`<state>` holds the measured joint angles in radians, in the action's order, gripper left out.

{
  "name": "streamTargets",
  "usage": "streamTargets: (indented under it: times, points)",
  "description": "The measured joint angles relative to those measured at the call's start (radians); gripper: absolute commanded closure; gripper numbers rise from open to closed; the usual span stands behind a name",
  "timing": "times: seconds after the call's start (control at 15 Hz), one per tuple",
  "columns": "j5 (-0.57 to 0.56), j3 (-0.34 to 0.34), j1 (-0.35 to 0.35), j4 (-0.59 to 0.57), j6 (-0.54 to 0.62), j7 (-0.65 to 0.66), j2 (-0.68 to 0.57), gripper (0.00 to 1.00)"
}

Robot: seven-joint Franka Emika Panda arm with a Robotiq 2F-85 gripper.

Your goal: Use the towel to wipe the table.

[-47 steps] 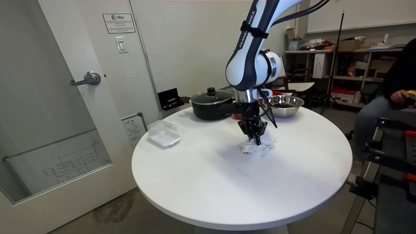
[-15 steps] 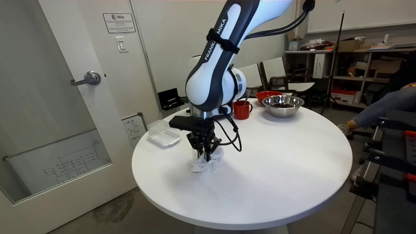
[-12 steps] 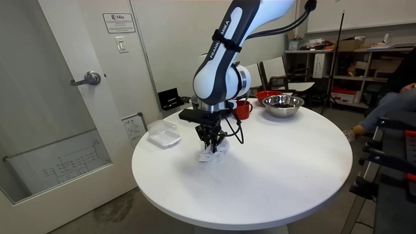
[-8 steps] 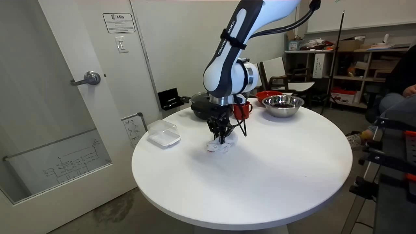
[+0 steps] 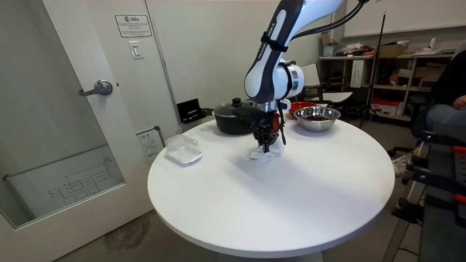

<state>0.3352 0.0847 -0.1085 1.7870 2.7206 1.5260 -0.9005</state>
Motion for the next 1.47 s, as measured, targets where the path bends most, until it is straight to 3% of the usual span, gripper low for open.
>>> streamTargets:
  times: [0.47, 0.87, 1.47]
  points:
    - [-0.004, -0.017, -0.007, 0.045, -0.015, 0.0, 0.026, 0.94]
    - [-0.007, -0.101, -0.02, 0.058, -0.138, -0.017, 0.045, 0.94]
    - [-0.117, -0.172, -0.207, 0.013, -0.268, -0.048, 0.027, 0.94]
